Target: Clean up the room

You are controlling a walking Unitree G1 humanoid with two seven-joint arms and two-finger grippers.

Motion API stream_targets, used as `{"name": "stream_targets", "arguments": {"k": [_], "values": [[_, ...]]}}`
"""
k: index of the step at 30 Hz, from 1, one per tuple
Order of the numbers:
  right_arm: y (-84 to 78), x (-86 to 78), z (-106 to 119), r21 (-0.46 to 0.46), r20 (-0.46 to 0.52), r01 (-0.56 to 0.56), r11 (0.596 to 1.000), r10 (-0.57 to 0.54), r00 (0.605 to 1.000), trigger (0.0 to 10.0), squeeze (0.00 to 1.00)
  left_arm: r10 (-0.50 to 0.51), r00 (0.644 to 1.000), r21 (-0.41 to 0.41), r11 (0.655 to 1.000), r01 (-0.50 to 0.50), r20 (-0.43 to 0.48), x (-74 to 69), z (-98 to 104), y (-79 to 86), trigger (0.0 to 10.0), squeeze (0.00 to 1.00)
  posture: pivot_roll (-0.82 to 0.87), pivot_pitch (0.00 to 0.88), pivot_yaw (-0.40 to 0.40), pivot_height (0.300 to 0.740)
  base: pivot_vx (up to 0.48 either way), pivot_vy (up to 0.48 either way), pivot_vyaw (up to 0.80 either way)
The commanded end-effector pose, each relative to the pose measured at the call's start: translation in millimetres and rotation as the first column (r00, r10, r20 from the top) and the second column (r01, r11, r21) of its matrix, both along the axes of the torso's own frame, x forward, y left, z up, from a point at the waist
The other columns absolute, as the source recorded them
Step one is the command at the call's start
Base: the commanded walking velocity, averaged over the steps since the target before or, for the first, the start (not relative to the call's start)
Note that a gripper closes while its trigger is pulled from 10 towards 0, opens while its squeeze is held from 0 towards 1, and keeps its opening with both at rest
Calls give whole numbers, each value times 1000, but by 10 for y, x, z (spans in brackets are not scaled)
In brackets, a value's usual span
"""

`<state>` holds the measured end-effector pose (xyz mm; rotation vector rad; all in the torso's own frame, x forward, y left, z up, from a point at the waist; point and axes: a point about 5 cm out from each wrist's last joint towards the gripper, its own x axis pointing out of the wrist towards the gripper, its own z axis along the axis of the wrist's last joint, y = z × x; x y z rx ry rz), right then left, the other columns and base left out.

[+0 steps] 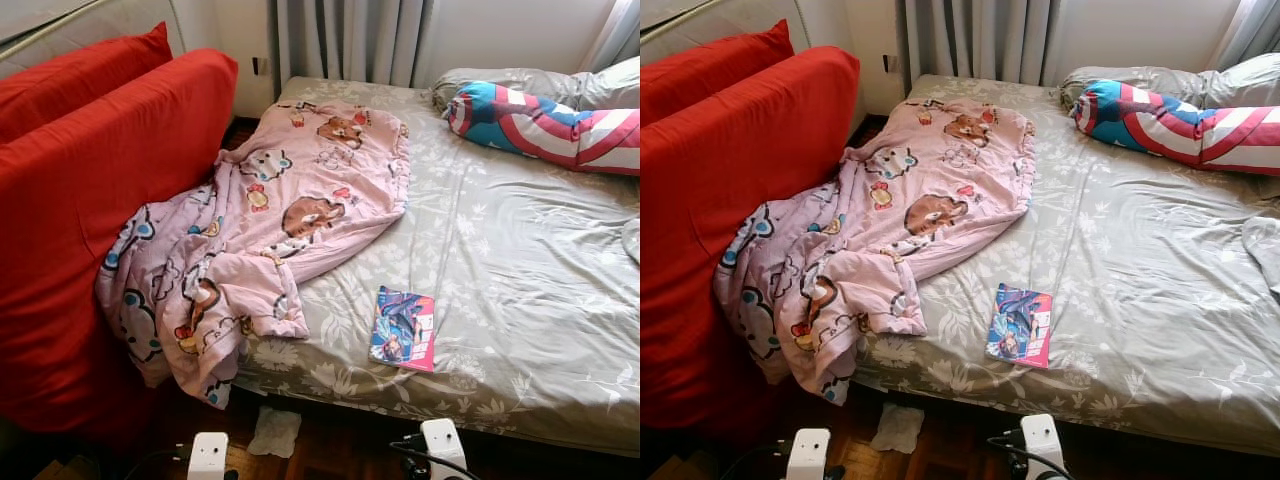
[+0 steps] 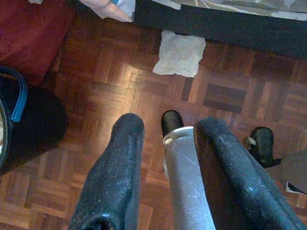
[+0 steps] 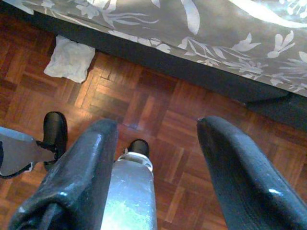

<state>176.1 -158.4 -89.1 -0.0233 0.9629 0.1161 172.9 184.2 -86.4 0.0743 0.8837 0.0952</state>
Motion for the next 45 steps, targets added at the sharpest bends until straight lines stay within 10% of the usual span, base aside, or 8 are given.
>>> {"name": "stream_targets", "arguments": {"k": [1, 45], "values": [[-20, -41, -18, -3, -13, 11, 1000, -11, 1000, 10000, 0, -11, 999, 5, 1000, 12, -30, -50, -29, -9, 10000, 0, -54, 79, -30, 738, 0, -300, 0], [-32, -50, -24, -23, -24, -2, 1000, 2, 1000, 10000, 0, -10, 1000, -4, 1000, 10, -27, -53, -31, -22, 10000, 0, -71, 38, -22, 738, 0, -329, -106]]}}
